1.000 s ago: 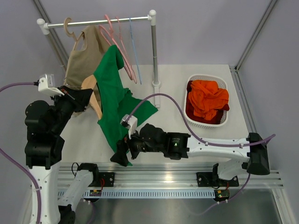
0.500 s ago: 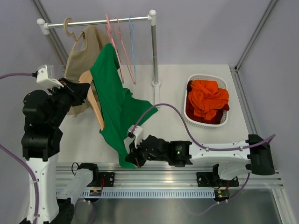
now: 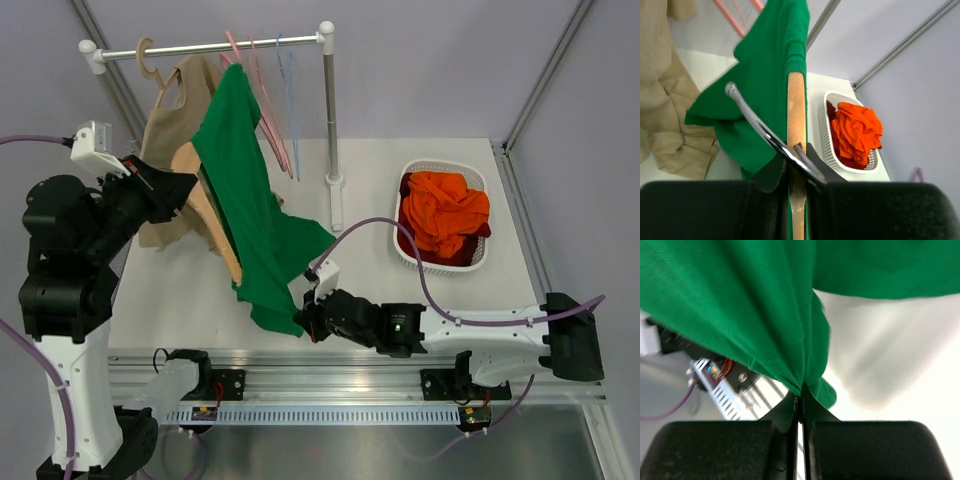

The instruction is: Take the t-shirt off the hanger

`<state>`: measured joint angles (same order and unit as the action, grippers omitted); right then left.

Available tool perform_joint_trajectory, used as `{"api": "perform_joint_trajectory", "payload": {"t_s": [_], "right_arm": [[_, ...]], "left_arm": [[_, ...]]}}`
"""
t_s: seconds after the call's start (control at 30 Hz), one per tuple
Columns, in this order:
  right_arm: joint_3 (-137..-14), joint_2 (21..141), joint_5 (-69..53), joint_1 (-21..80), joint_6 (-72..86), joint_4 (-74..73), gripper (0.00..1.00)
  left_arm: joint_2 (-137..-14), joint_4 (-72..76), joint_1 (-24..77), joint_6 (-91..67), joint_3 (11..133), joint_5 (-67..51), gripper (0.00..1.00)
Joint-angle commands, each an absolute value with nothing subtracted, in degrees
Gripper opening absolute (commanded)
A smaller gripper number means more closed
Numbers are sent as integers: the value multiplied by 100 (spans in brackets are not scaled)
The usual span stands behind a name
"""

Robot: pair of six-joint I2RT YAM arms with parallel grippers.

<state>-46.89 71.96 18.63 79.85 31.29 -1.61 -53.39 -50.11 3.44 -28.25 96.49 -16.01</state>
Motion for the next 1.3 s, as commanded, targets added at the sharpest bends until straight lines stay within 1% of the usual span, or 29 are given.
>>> {"api": "perform_joint_trajectory", "payload": {"t_s": [0.0,0.07,0.2,0.27,0.3,0.33,0.4,0.43,0.47,0.53,0.6,0.67,0.7,0.8,0.9,1.0,1.03,1.1,1.13,1.27], "right_arm": [[-4869,7760,2143,7840,2979,-773,0],[-4826,7944,2293,7648,3041,-765,0],[-4535,7875,2154,6909,3085,-282,0],[-4587,7796,2302,6733,2927,-237,0],[-4657,7761,2425,6715,2735,-307,0],[-4850,7691,2513,6706,2629,-369,0],[-5035,7638,2951,6662,2234,-501,0],[-5184,7646,3031,6558,2111,-553,0],[-5203,7655,3006,6217,2022,-493,0],[-5168,7725,2568,5864,1916,-343,0],[-5186,7804,2348,5705,2003,-386,0],[-5054,7936,2032,5704,2188,-335,0],[-4993,7989,1926,5704,2458,-334,0],[-4502,7858,1565,5844,2952,-124,0],[-4079,7638,1643,5933,3093,-298,0],[-3903,7252,1793,5933,3006,-562,0],[-3885,6946,1741,5941,2971,-562,0],[-3981,6672,1512,5968,2866,-615,0],[-4208,6445,1494,6011,2804,-676,0],[-4991,5908,1757,6249,2471,-1430,0]], "left_arm": [[-5361,-4307,299,-2794,10938,-1818,0],[-5519,-4307,299,-2997,11284,-2153,0],[-5730,-4630,299,-2883,11645,-2110,0],[-5661,-4711,299,-2751,11366,-2109,0],[-5425,-4711,299,-2734,11138,-2092,0],[-5275,-4702,299,-2672,10544,-1961,0],[-4837,-4763,299,-2445,9961,-1698,0],[-4747,-4851,299,-2348,9767,-1574,0],[-4703,-4956,299,-2277,9704,-1451,0],[-4693,-5089,299,-2197,9949,-1170,0],[-4816,-5089,299,-2267,10615,-1011,0],[-5114,-5080,299,-2373,11072,-1063,0],[-5237,-5063,299,-2434,11492,-1116,0],[-5729,-5027,325,-2505,12275,-1142,0],[-5906,-5027,352,-2575,12402,-1378,0],[-5653,-5019,352,-2628,11894,-1695,0],[-5503,-5010,352,-2628,11239,-1914,0],[-4994,-4957,352,-2593,10437,-2109,0],[-4818,-4966,352,-2514,9728,-2135,0],[-3939,-4975,352,-2216,8564,-2241,0]]}}
